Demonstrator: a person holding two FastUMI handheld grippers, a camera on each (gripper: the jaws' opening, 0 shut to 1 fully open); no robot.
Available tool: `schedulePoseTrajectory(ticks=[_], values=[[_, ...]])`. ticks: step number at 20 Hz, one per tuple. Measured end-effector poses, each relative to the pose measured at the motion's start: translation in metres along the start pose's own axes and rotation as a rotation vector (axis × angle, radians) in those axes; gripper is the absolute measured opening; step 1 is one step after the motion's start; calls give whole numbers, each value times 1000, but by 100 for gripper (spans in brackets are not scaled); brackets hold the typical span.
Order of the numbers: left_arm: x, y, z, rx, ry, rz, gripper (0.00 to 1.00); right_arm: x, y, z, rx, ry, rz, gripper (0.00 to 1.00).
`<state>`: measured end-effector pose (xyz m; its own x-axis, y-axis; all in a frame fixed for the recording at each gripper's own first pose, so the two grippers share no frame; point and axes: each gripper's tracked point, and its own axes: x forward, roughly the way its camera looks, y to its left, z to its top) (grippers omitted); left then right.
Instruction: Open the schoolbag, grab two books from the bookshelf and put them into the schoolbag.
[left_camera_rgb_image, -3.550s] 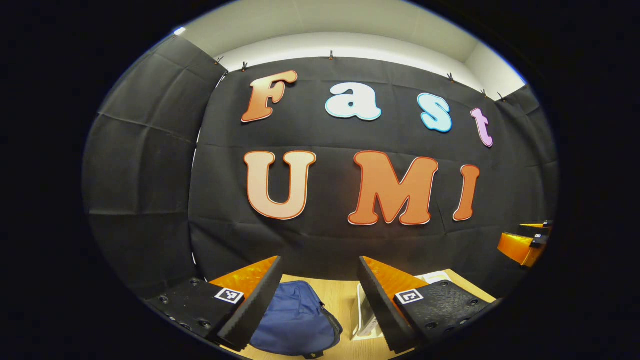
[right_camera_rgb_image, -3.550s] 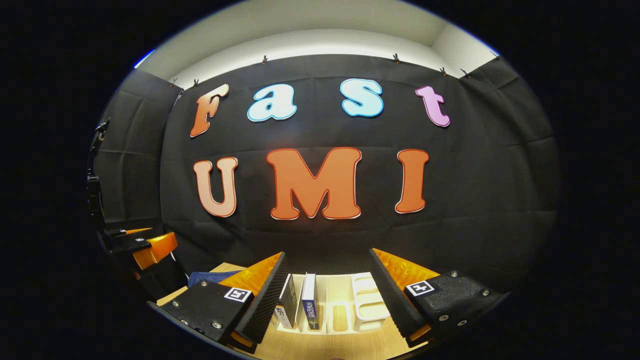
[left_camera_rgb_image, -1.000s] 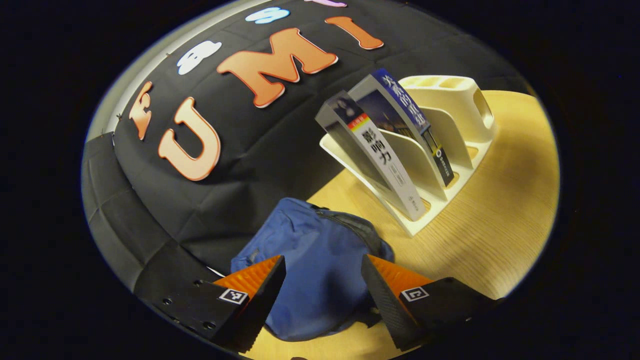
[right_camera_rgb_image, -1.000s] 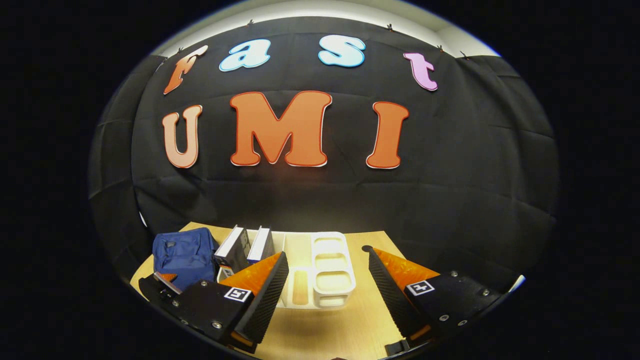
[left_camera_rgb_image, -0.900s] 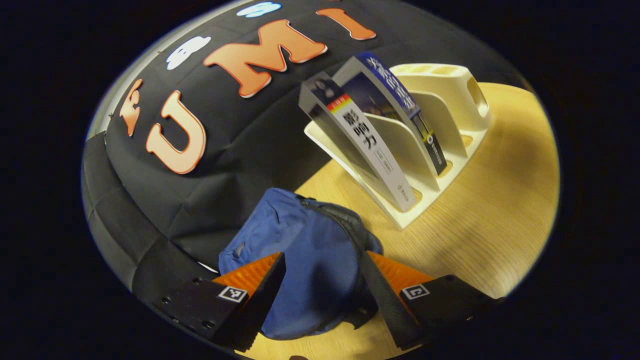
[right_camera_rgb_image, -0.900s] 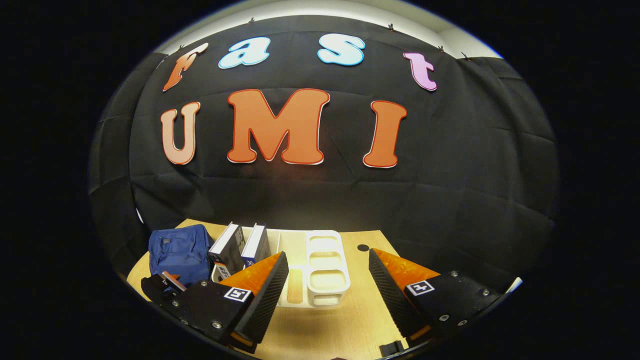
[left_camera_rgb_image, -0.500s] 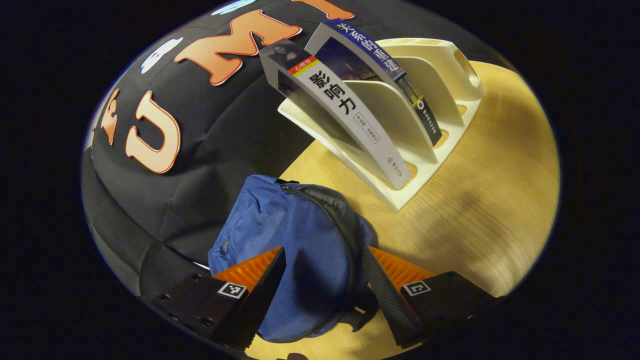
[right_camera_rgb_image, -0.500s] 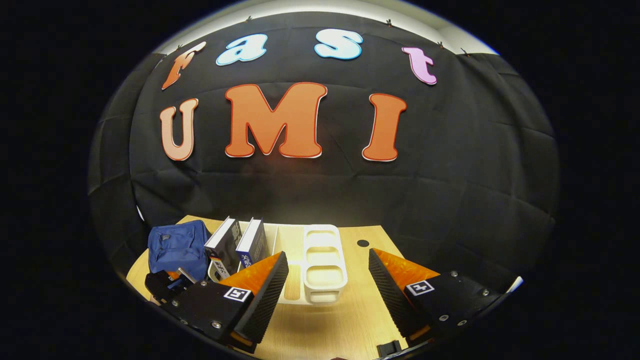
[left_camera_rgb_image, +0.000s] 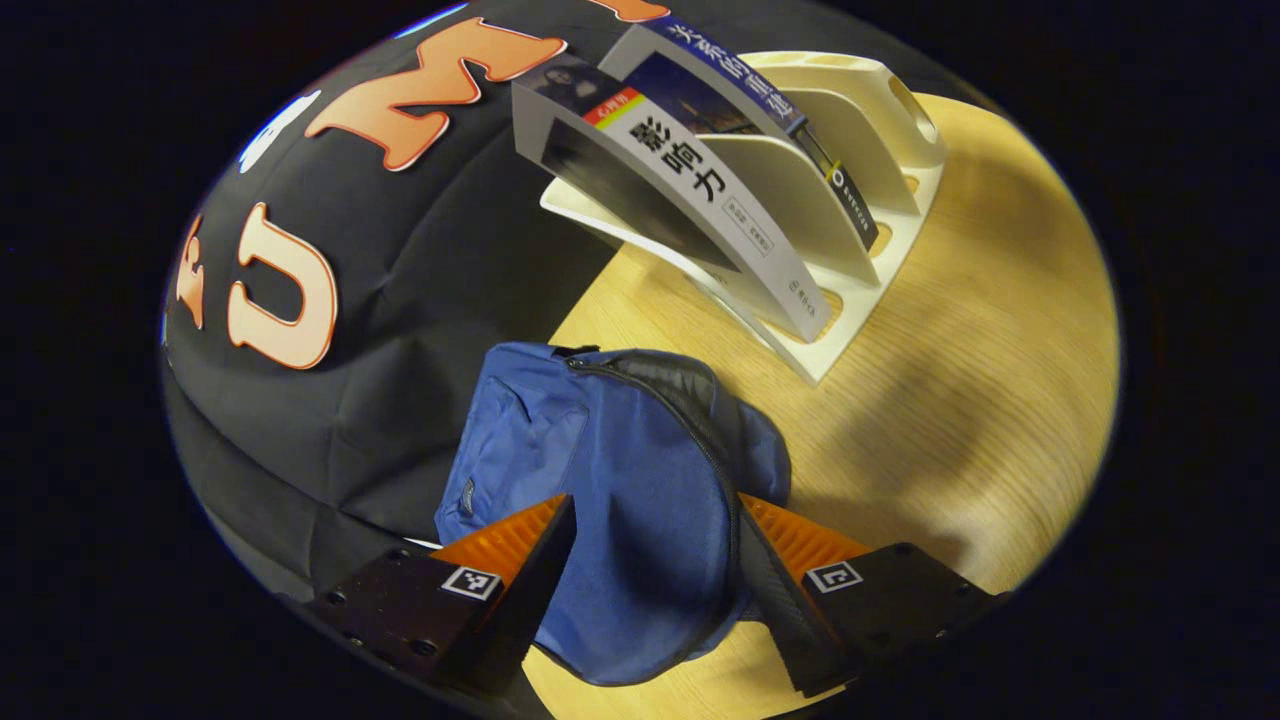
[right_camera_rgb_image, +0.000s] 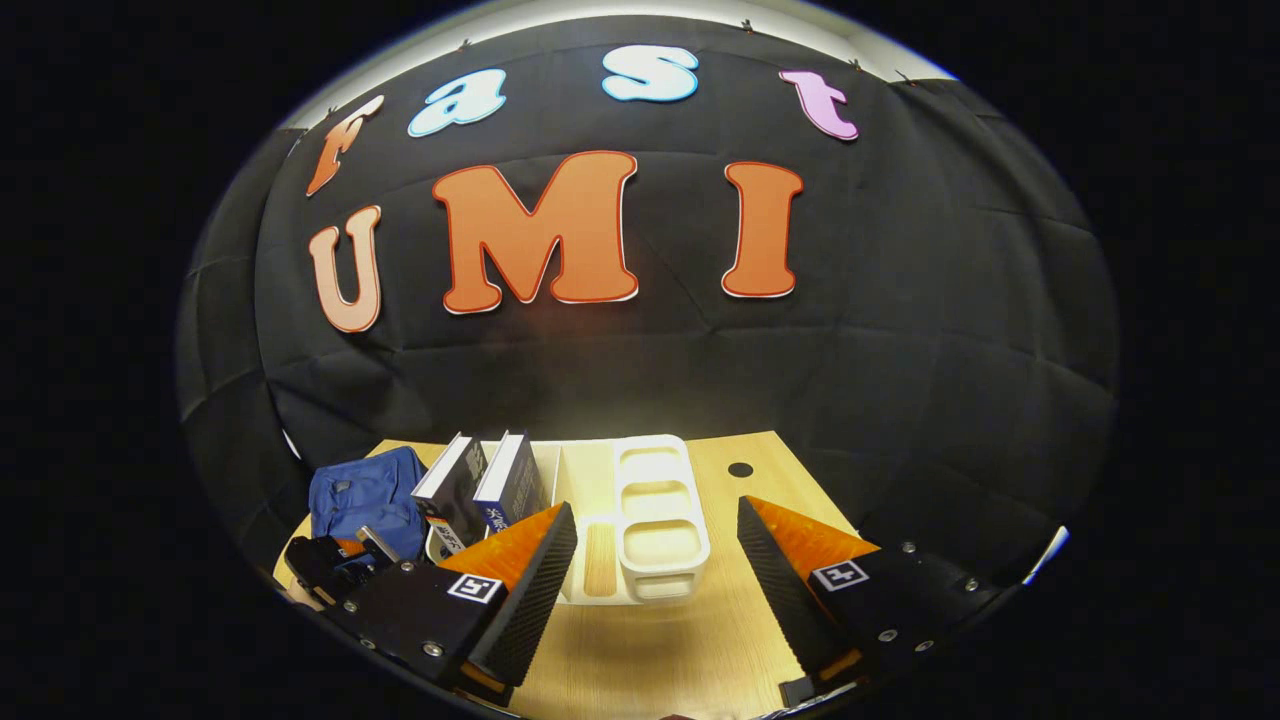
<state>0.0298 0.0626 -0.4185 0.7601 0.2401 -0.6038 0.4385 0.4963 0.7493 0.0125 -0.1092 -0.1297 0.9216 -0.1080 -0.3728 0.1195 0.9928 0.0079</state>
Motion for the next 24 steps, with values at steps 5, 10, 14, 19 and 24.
schedulePoseTrajectory(ticks=[5,10,14,19,24], values=[[2,6,-3,-12,50,33,21,3,-8,1,11,5,-14,97],[0,7,-1,87,97,-28,4,9,0,1,2,1,17,97],[-9,17,1,144,117,-98,3,14,11,5,-3,-13,69,97],[-27,57,23,264,109,-151,2,14,33,21,140,-15,209,97],[-37,111,44,228,91,-245,2,16,52,39,241,6,212,96]])
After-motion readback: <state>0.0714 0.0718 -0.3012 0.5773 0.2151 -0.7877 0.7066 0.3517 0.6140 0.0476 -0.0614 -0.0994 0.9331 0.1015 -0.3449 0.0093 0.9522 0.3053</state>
